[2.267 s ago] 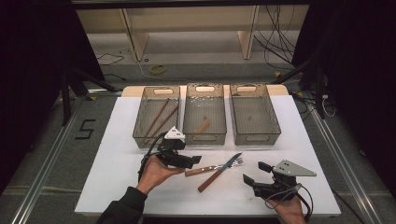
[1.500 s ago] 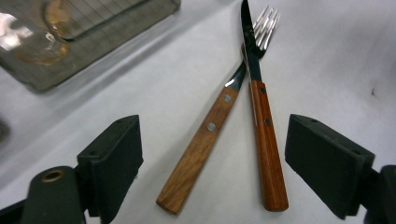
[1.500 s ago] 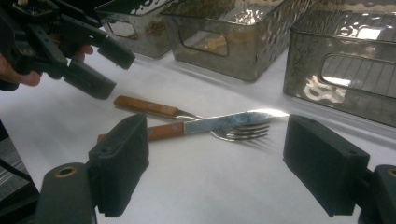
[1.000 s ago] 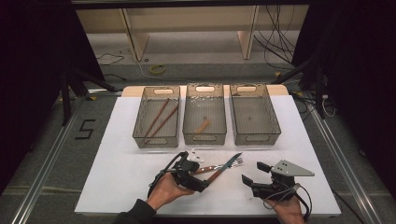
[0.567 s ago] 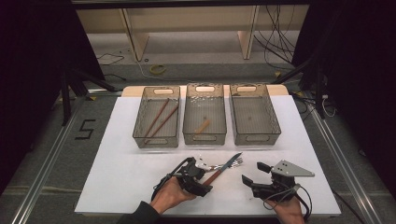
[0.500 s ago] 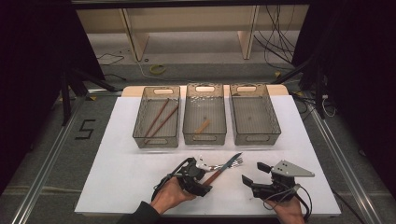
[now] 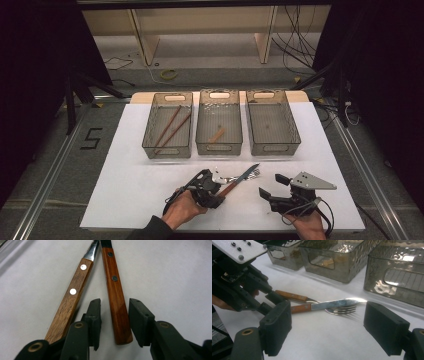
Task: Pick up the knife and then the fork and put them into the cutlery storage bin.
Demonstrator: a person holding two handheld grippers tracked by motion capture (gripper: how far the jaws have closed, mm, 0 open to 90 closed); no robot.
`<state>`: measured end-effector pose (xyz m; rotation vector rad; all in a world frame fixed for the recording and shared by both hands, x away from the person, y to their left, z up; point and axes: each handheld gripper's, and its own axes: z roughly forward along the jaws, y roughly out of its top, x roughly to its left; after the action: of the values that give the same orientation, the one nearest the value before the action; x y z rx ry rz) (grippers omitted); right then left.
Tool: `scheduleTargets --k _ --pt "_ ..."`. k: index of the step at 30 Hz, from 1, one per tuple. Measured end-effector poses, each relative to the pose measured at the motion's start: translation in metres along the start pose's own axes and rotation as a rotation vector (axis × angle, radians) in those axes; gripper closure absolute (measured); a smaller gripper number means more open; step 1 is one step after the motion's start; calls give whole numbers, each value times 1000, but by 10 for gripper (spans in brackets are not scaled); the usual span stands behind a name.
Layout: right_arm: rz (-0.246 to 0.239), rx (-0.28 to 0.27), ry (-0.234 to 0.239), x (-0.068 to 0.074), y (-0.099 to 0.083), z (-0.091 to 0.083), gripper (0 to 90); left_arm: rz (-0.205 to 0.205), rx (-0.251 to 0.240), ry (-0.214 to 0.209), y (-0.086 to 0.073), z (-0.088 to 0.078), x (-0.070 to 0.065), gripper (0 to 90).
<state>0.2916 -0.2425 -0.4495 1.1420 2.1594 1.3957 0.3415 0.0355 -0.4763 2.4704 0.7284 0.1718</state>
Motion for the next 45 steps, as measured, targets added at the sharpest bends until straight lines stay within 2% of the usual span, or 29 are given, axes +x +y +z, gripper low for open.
scheduleTargets --k 5,9,23,26,31,33,34,39,45 --pt "1 1 -1 0 0 0 233 -12 -3 -6 0 0 4 721" --pt "1 1 -2 0 0 0 233 -21 -5 -10 0 -1 5 735" --pt "1 0 -3 0 0 -1 234 -7 19 18 3 0 1 720" --pt "0 1 -3 0 0 0 234 8 34 27 5 0 -1 720" --pt "-3 3 -1 0 0 0 234 -8 58 14 9 1 1 740" --pt "-3 3 -1 0 0 0 234 1 77 13 11 1 2 743" --pt "-2 4 -1 0 0 0 234 -8 72 12 11 1 2 744" --pt "1 1 -3 0 0 -1 234 5 76 4 11 0 3 749" --pt "0 -1 -2 0 0 -1 235 14 52 -4 10 -4 5 750"
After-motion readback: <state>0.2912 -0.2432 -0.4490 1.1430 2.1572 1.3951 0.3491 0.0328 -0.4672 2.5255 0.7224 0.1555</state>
